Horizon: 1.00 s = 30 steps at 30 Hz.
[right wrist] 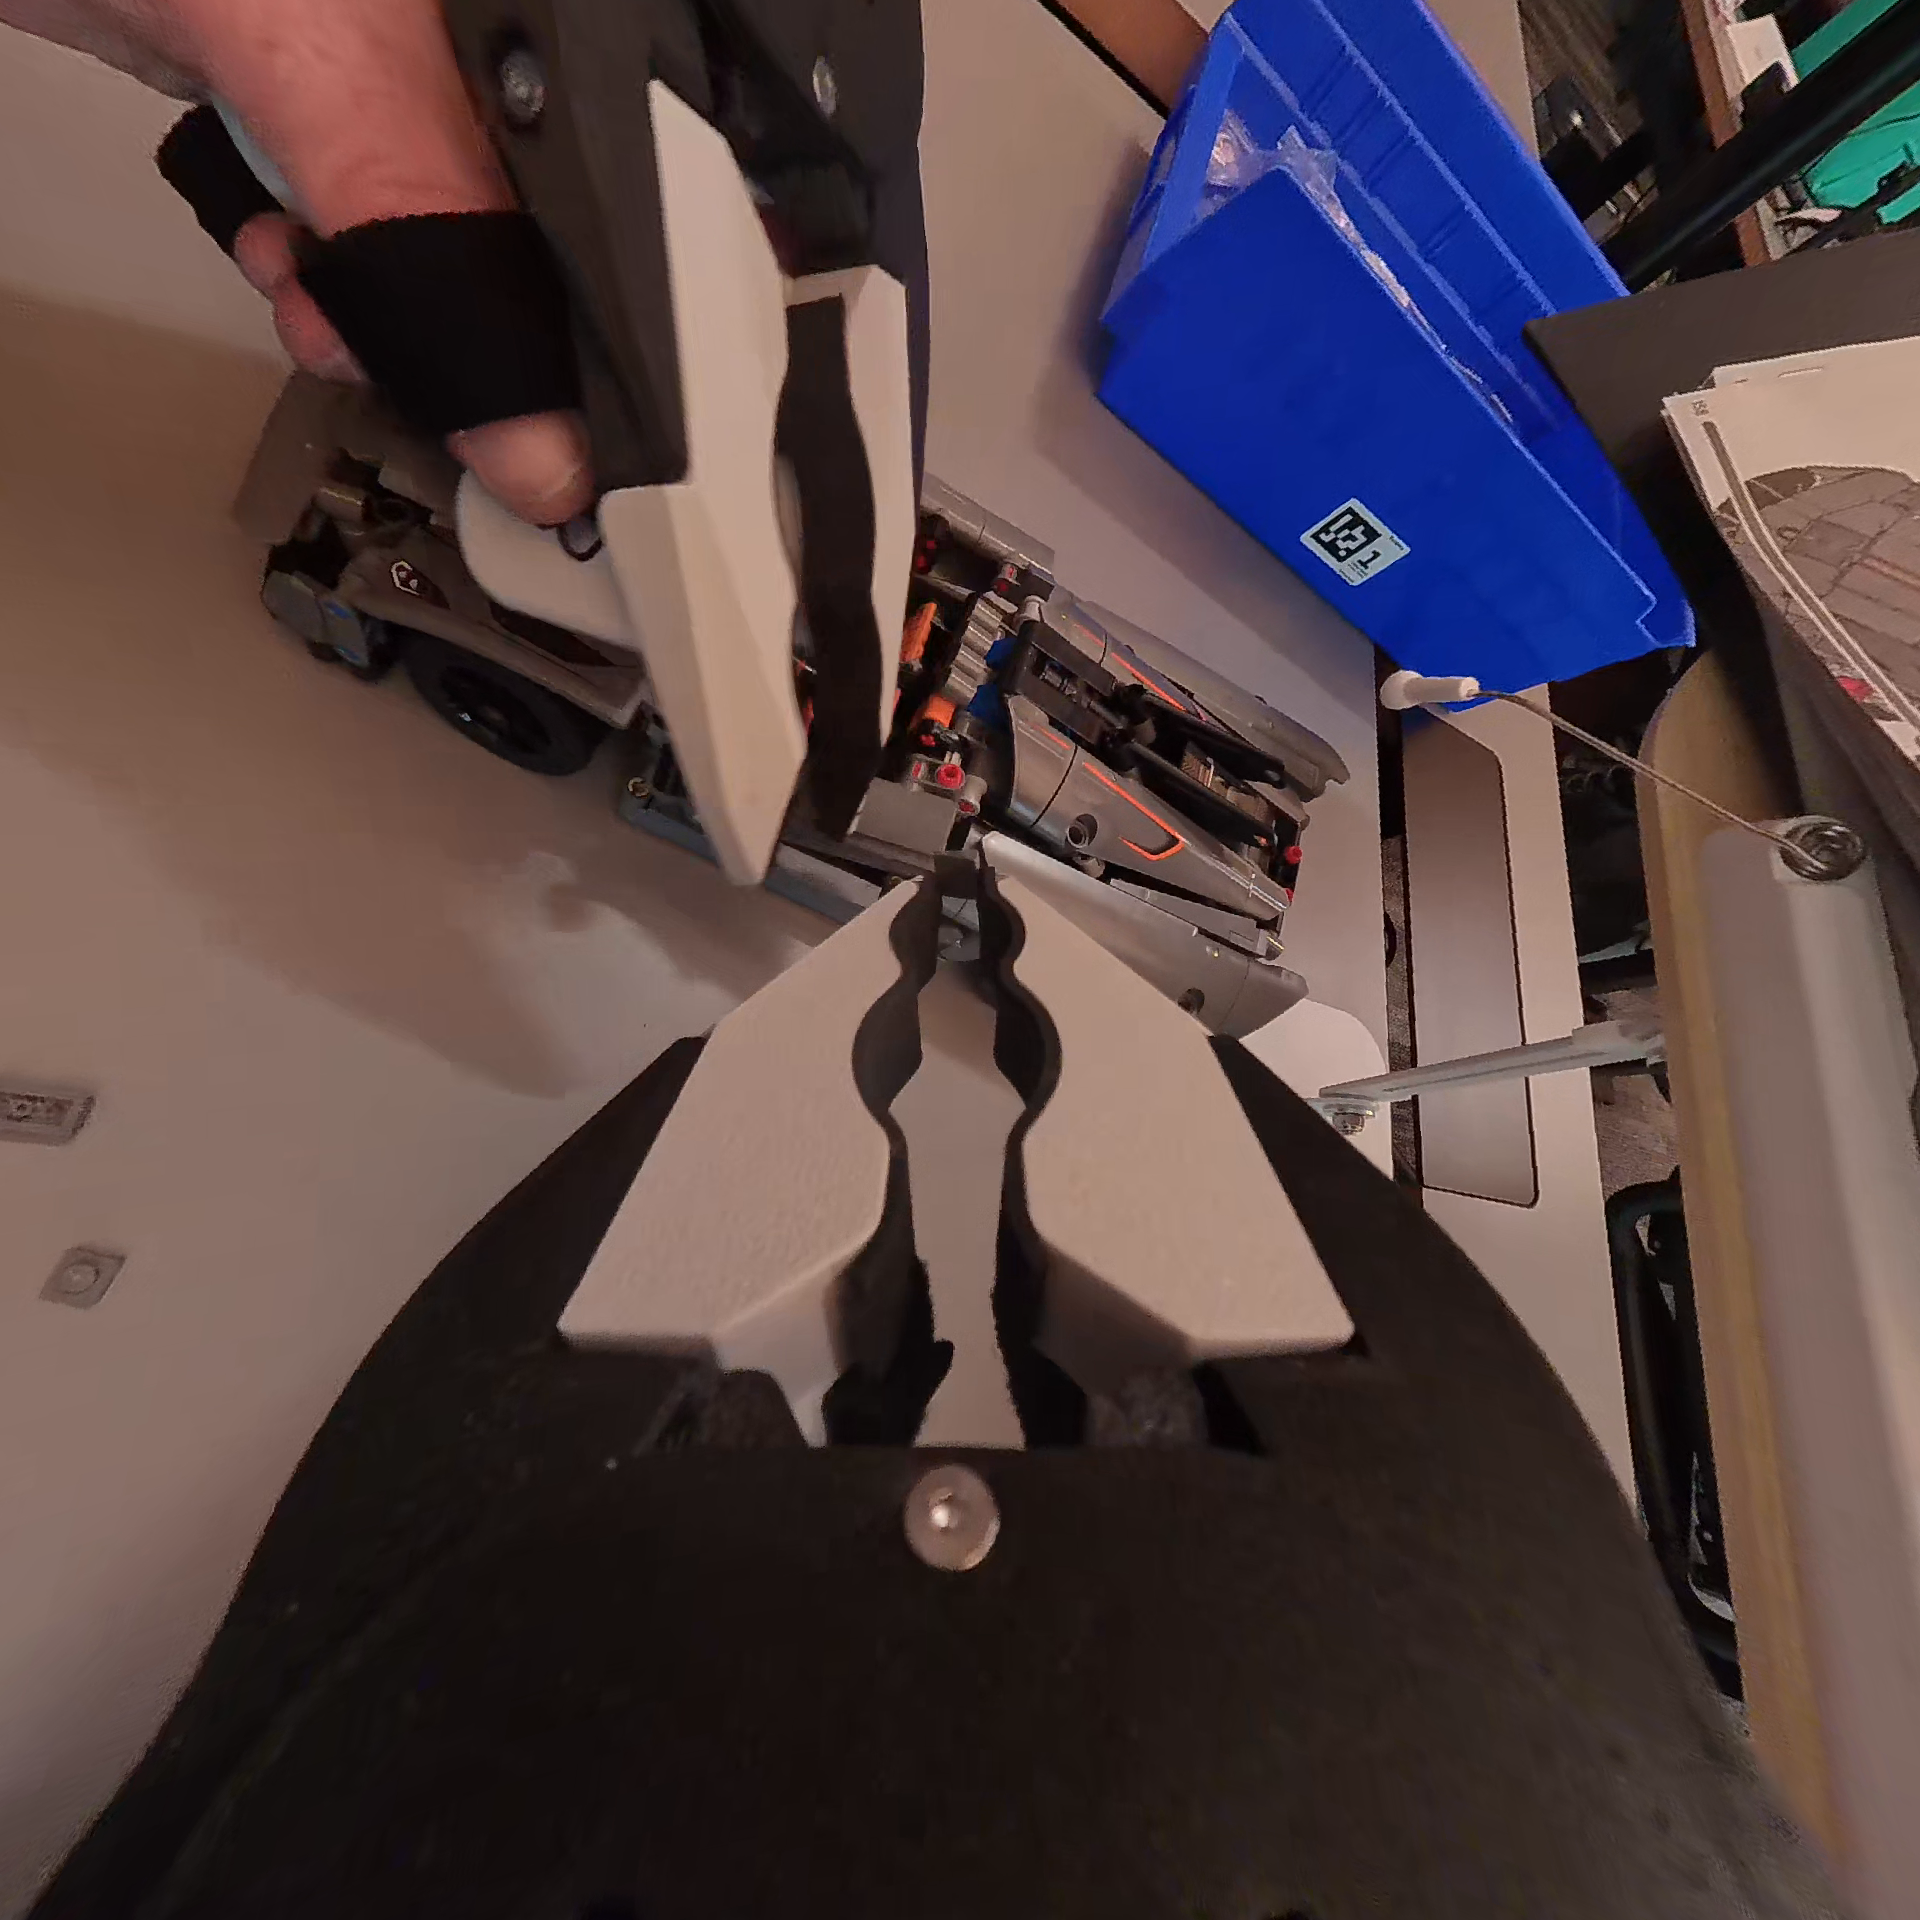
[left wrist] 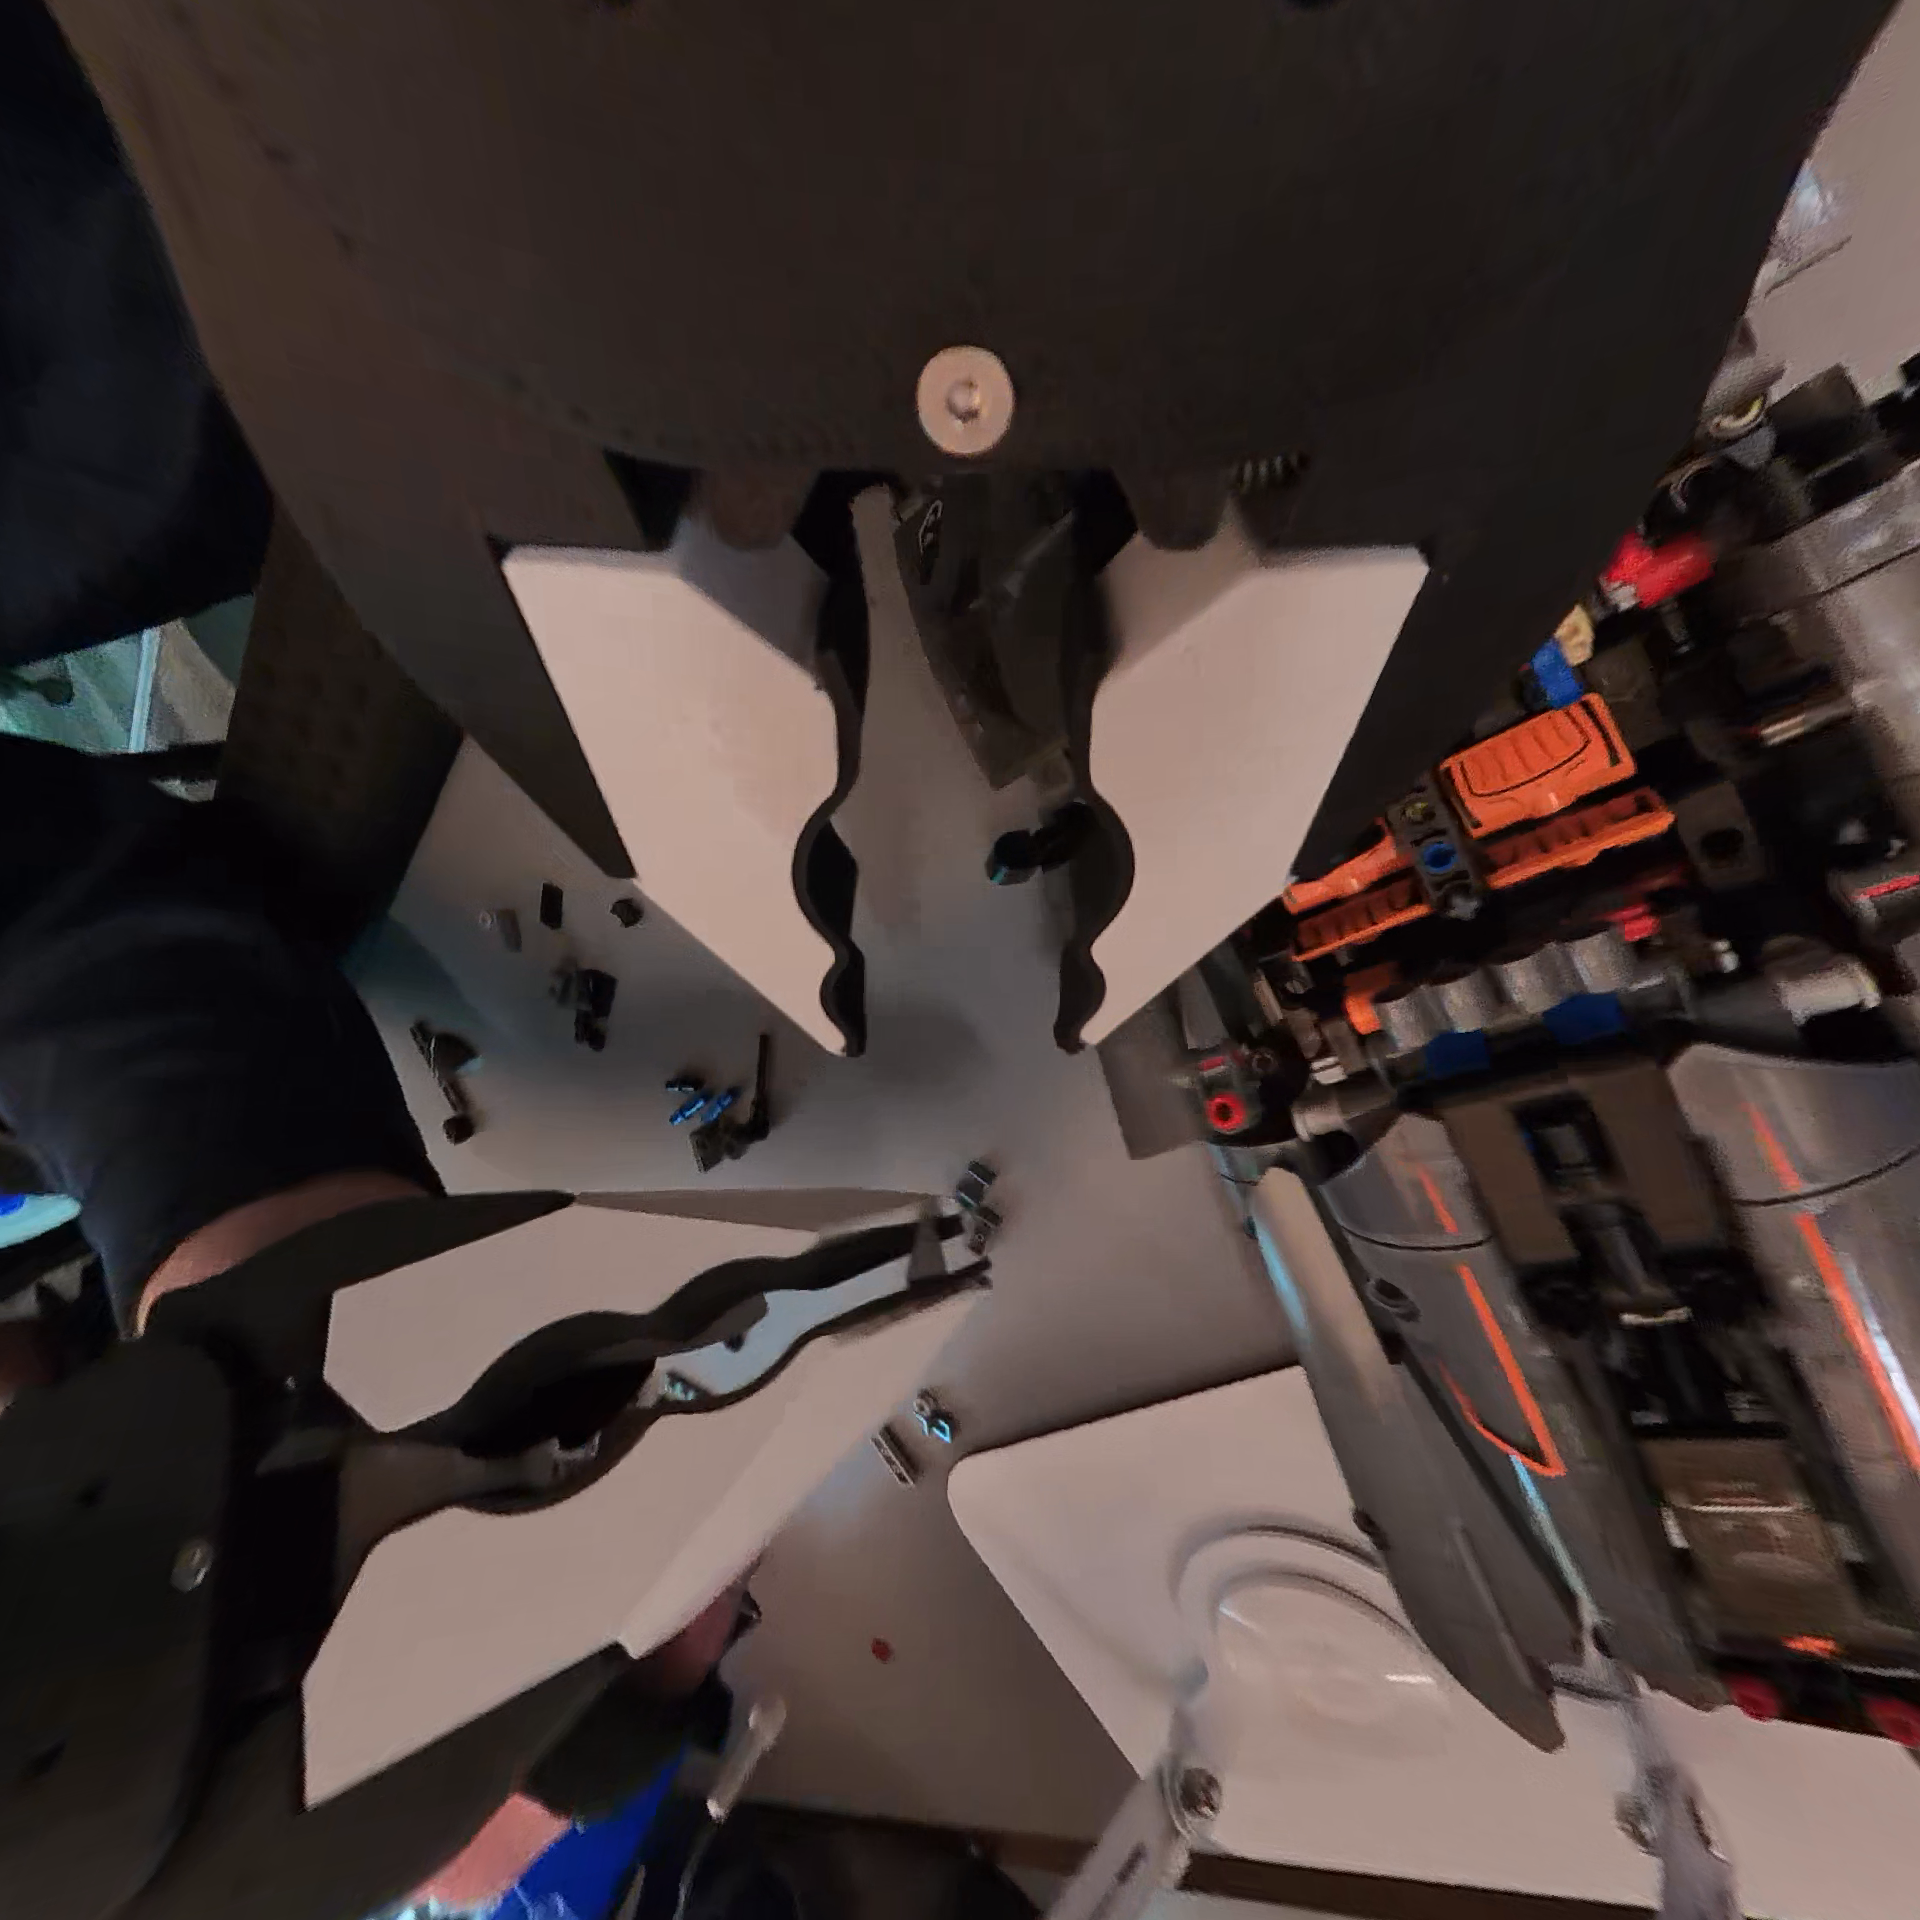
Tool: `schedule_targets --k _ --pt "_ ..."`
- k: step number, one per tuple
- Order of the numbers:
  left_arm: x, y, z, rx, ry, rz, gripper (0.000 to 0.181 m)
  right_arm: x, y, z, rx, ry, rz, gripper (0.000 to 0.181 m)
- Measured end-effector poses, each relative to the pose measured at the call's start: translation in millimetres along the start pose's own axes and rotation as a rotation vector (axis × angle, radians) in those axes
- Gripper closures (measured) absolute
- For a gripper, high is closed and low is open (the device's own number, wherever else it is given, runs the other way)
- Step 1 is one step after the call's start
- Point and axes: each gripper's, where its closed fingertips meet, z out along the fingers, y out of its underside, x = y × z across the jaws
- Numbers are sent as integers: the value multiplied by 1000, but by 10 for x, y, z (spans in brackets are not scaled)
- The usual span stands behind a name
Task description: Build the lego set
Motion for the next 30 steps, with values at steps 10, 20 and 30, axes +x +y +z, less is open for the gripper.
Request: schedule_targets --k 10,20,30 --pt "13 7 98 -44 -90 137 136 21 -26 64 -43 -30 -49 175" --pt "-106 -100 -46 13 -189 170 136 8 12 168 -96 -55 -82 176" --pt "-293 19 11 -84 -313 193 121 55 26 198 -98 -49 -79 175"
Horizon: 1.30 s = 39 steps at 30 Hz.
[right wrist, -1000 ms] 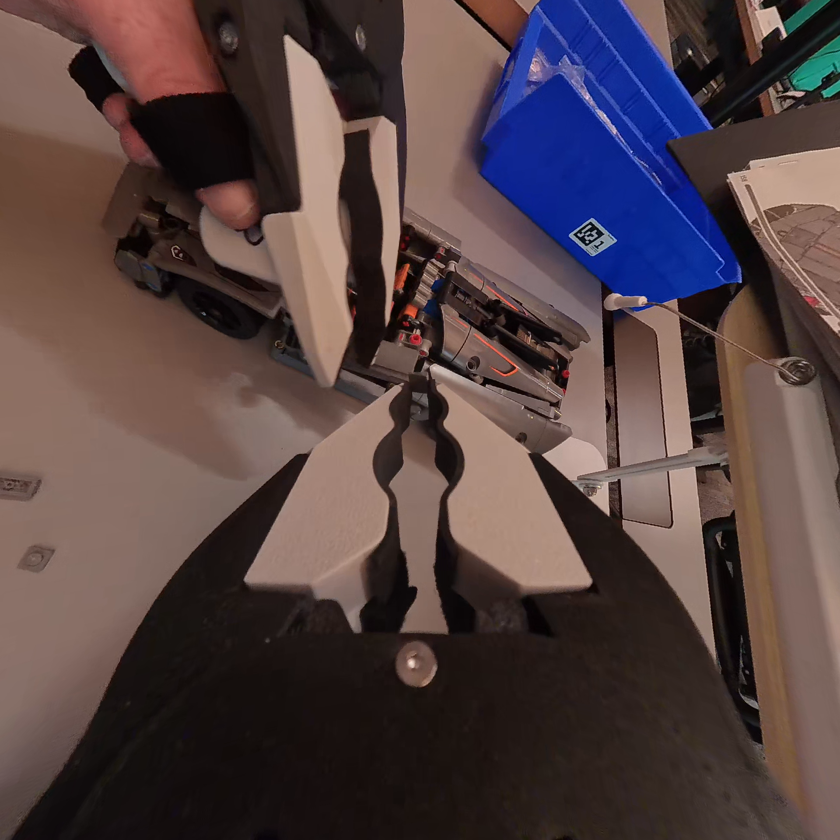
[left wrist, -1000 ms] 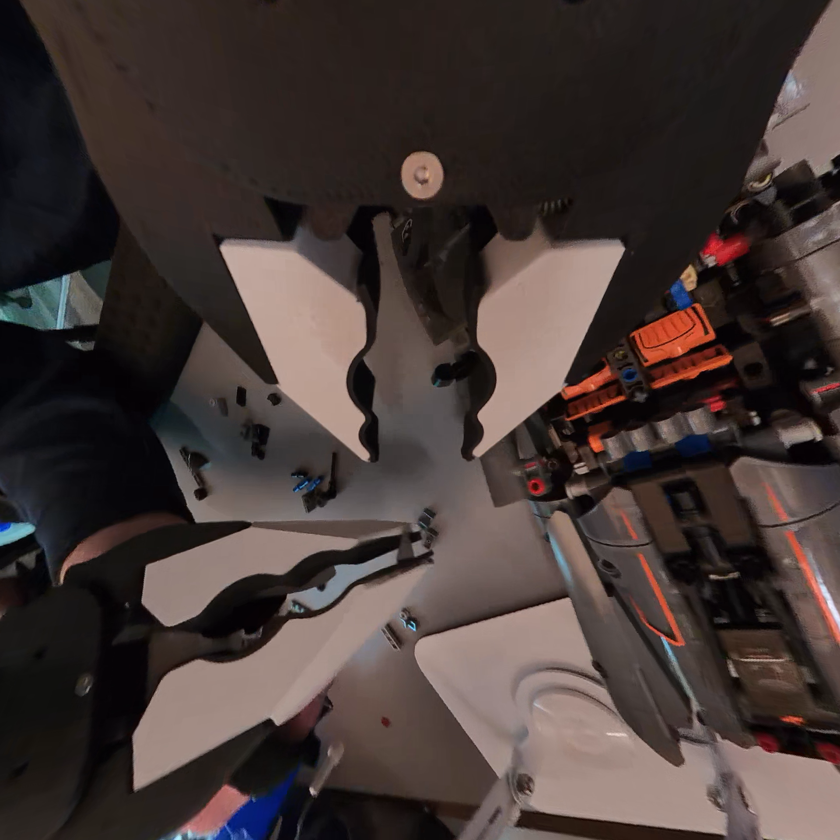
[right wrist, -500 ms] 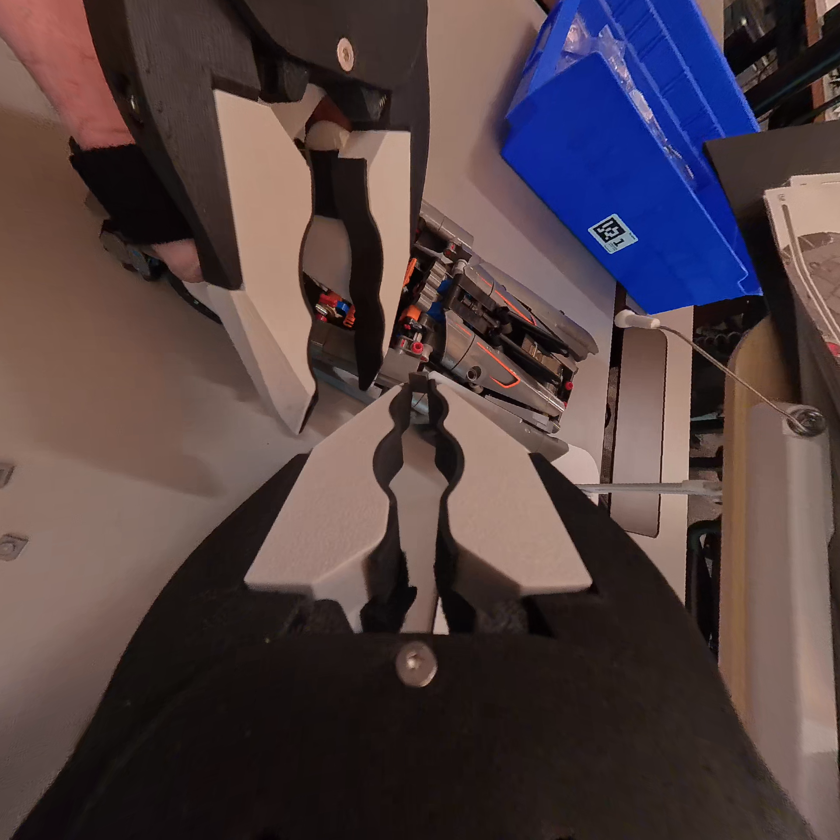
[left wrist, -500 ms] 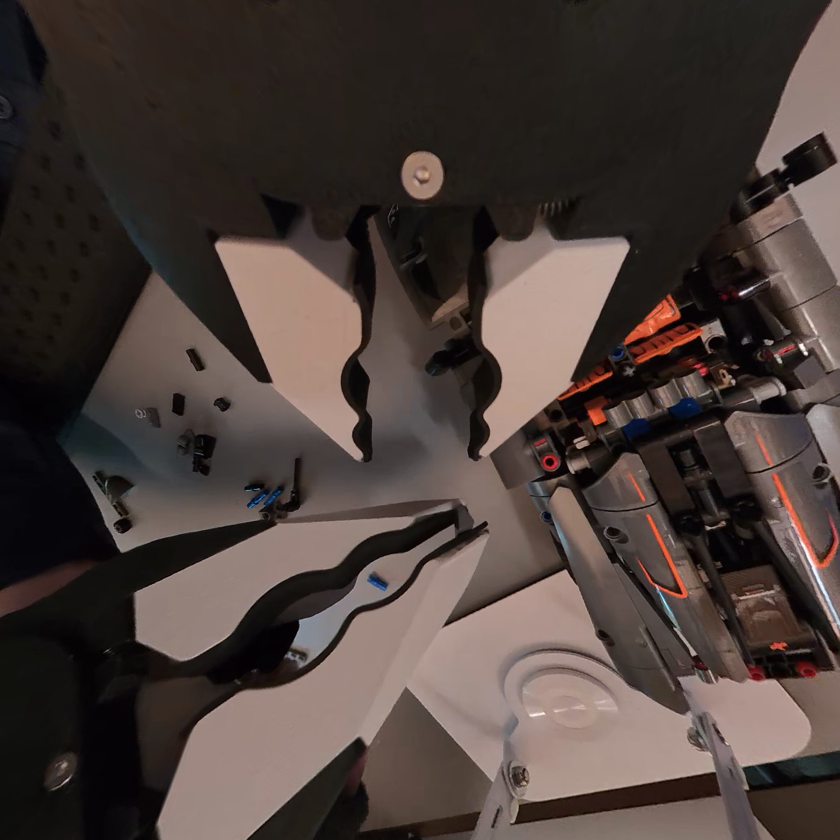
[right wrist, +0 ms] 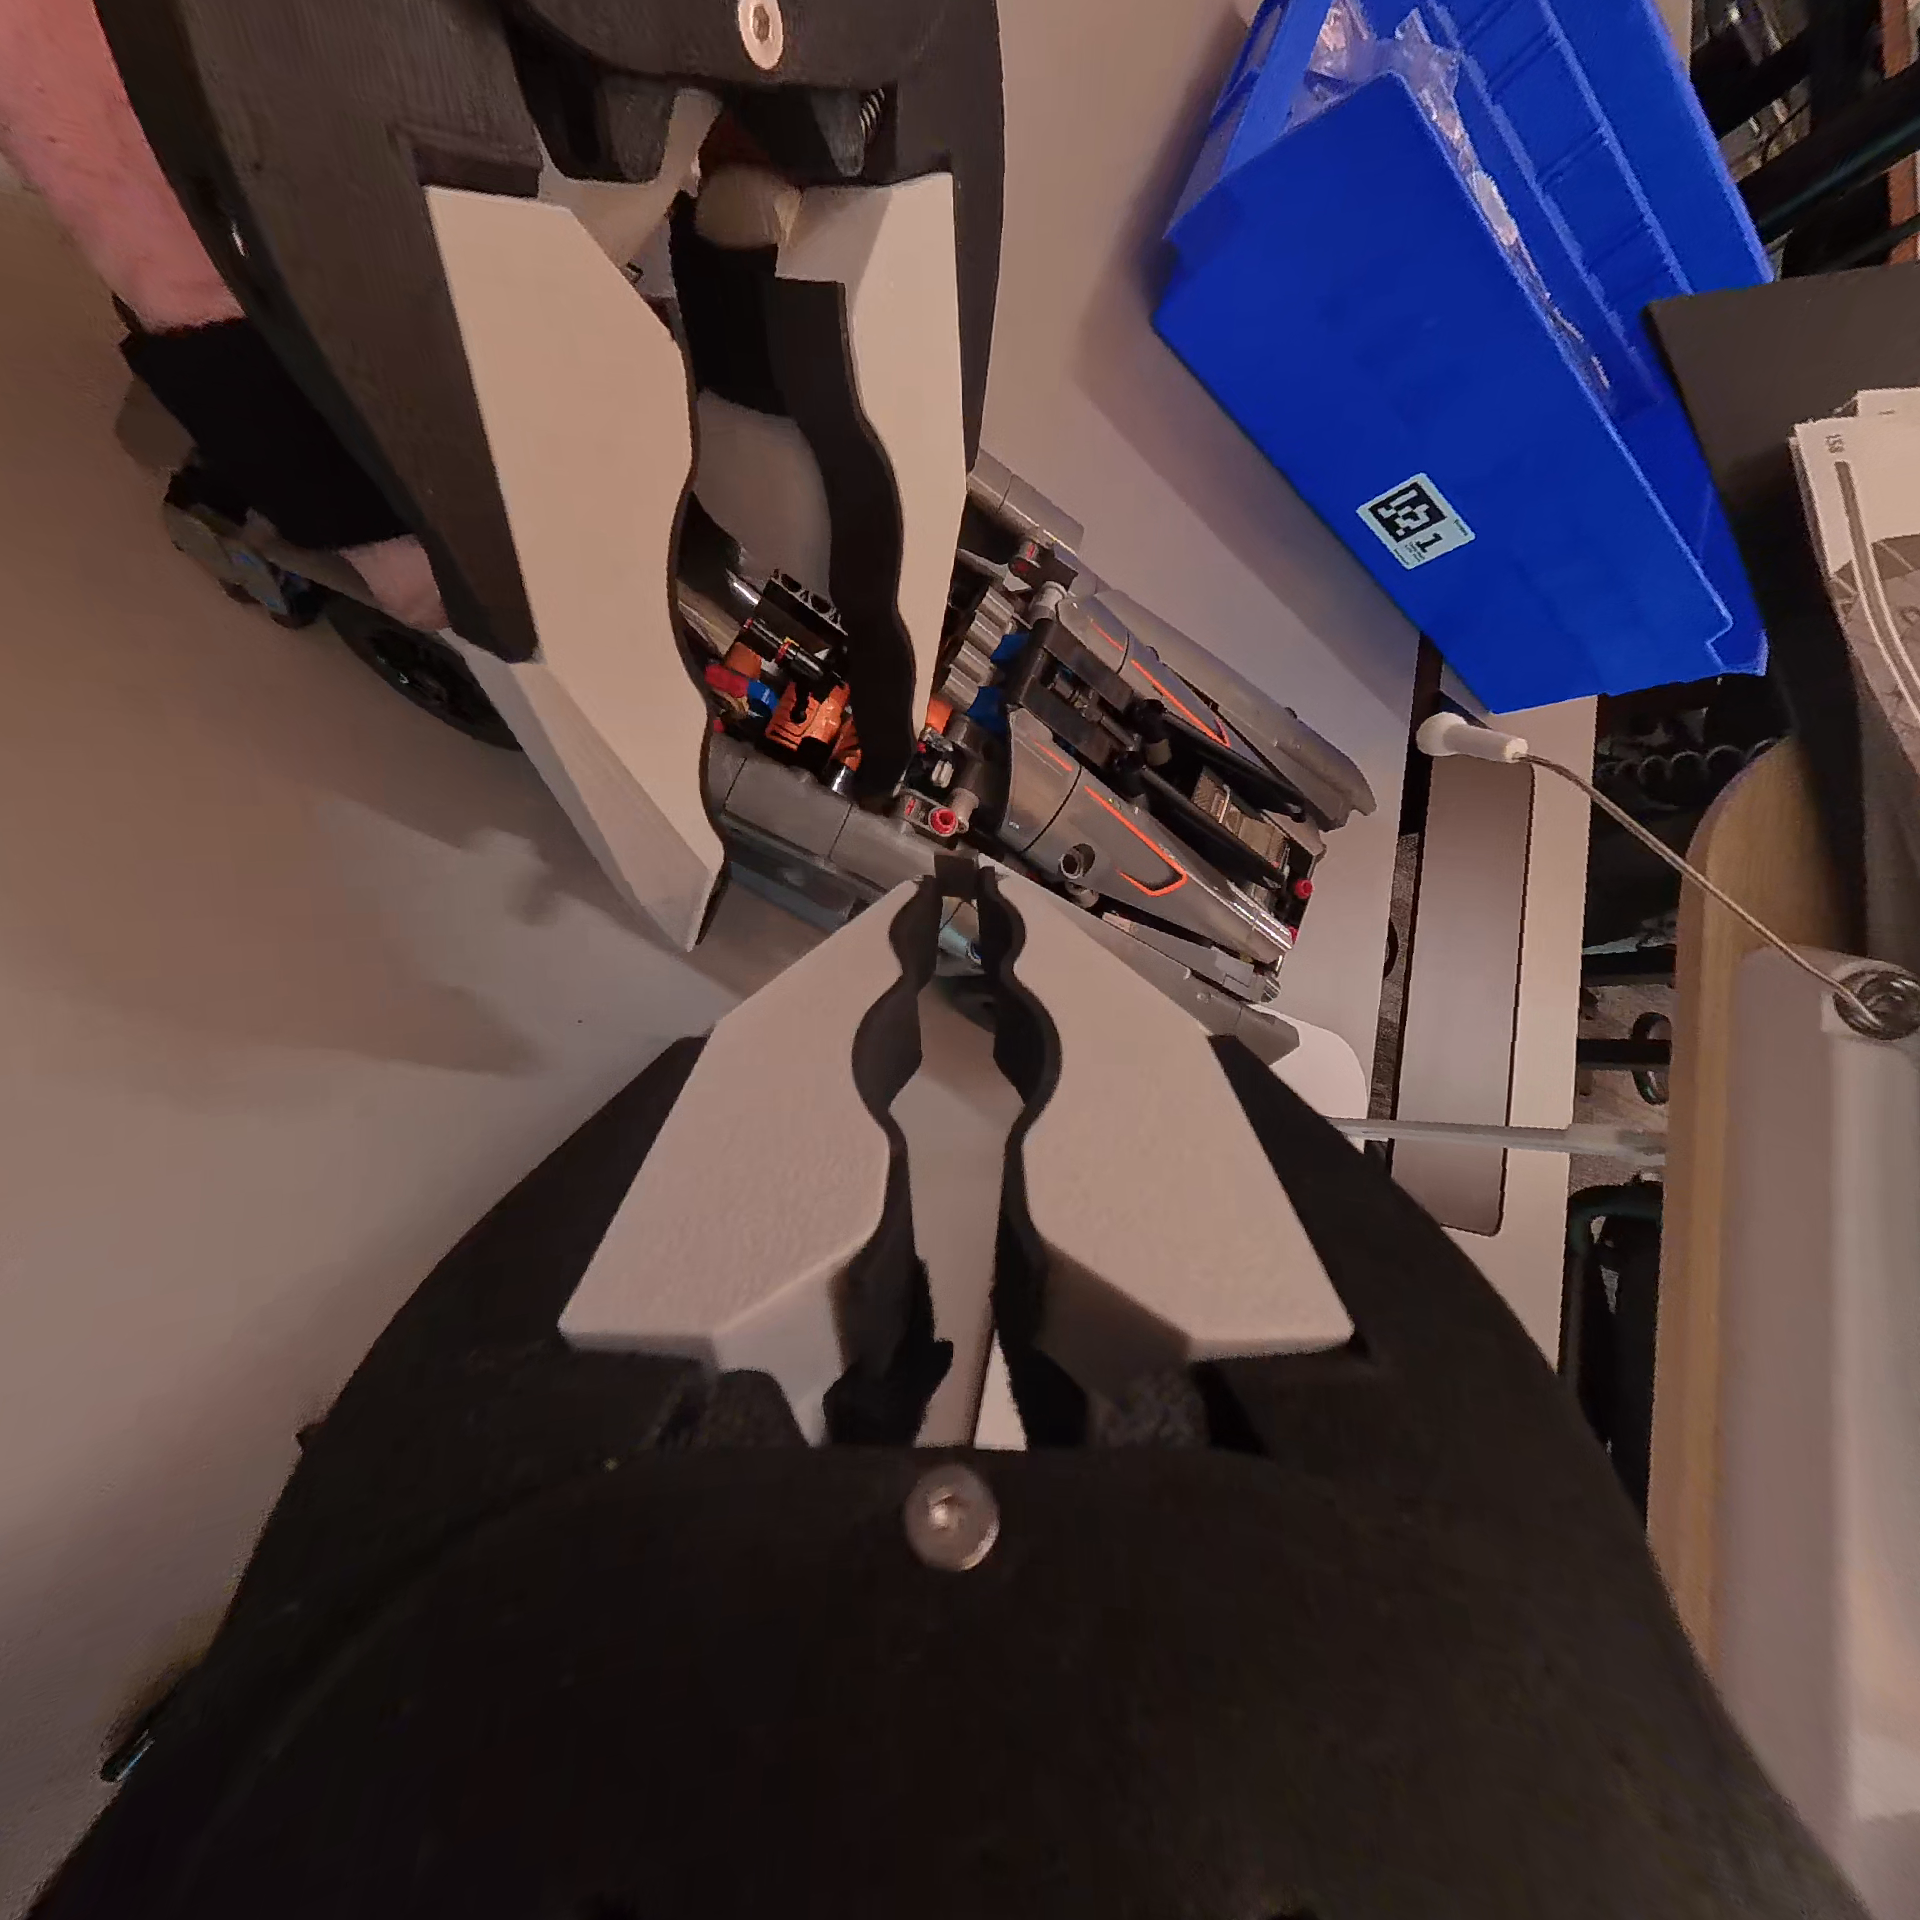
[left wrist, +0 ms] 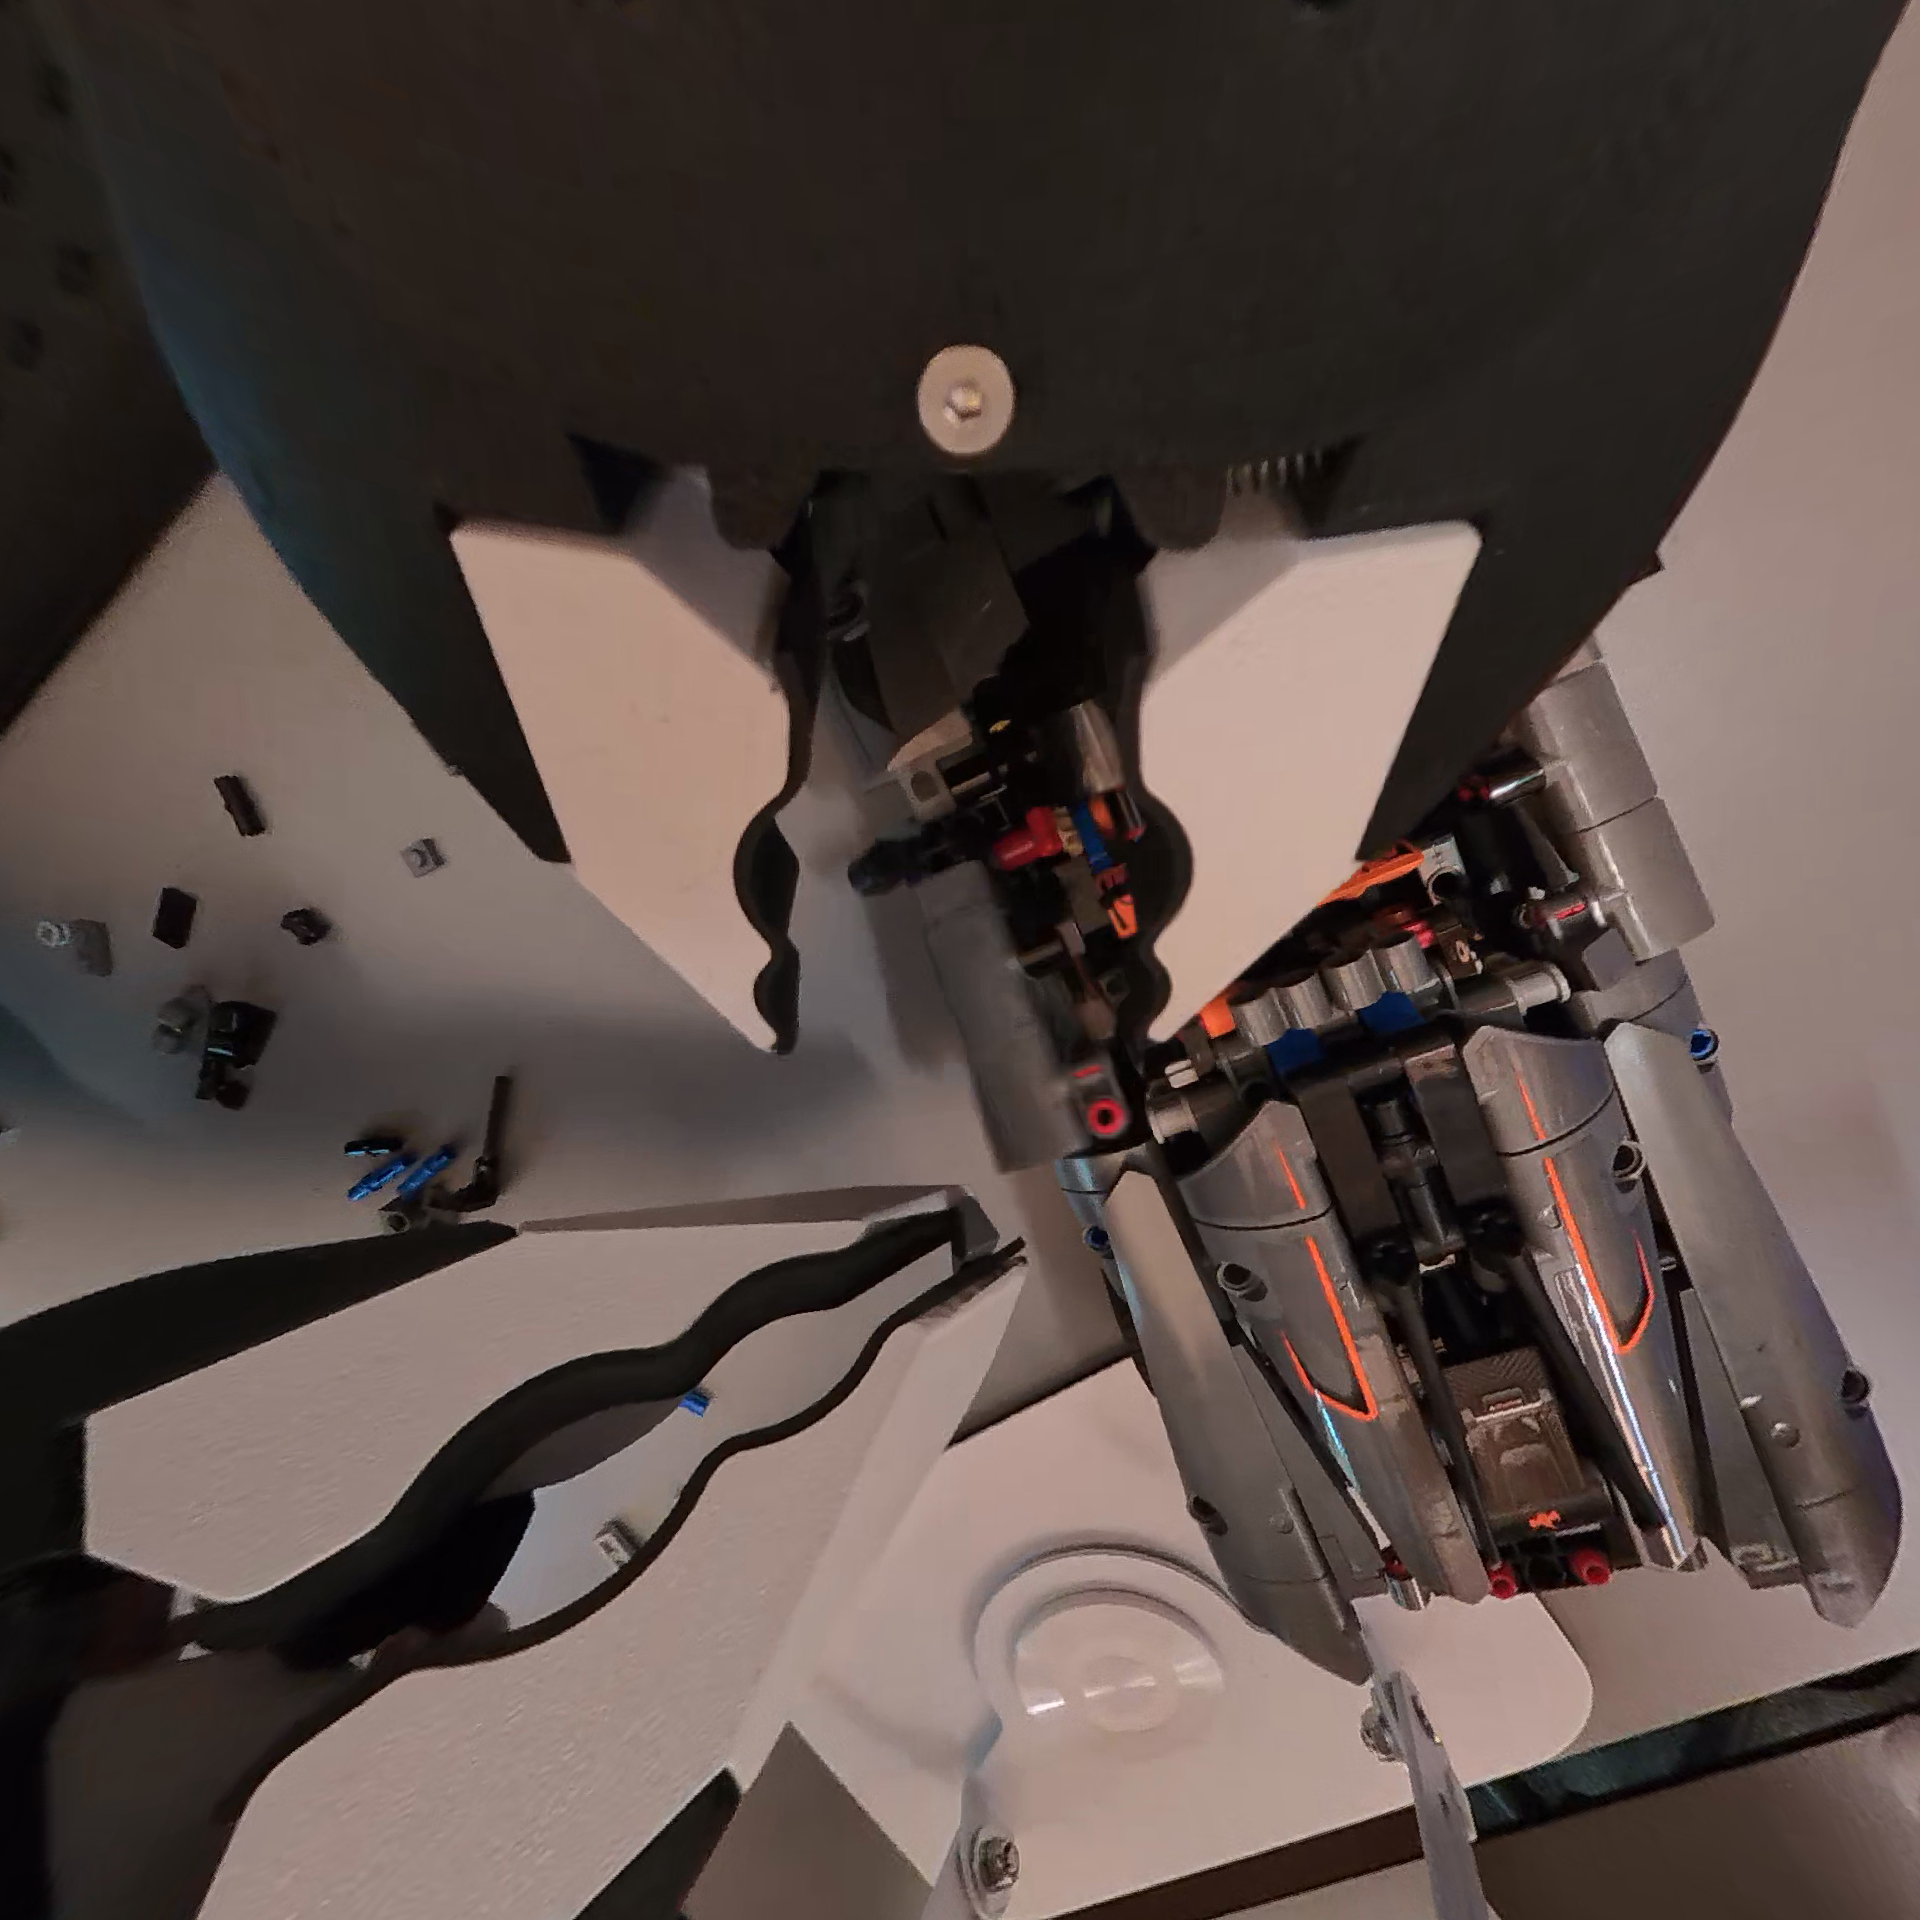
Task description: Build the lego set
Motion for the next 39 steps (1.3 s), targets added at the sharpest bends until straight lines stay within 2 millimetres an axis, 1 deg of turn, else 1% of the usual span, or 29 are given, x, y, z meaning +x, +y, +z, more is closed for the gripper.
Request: schedule_targets --k 3,7,13,19,24,31,36,39 --pt "-5 2 -26 -5 -18 14 121 3 11 6 -1 -2 2 176" --pt "15 41 43 -41 -21 36 123 0 29 28 -3 -11 5 175" --pt "-26 35 93 -49 -47 42 132 9 17 51 -6 -18 1 176" --pt "-75 26 86 -36 -82 73 148 9 14 73 -11 -32 -2 176" --pt "-58 28 89 -45 -88 113 150 -16 -7 92 -16 -64 -12 175" --pt "-29 33 68 -25 -47 118 150 -62 9 158 -75 -138 -84 175" --pt "-13 32 51 -16 -29 120 149 -79 -1 144 -95 -207 -130 175" --pt "-15 34 47 -17 -30 123 149 -89 27 125 -132 -253 -154 175"
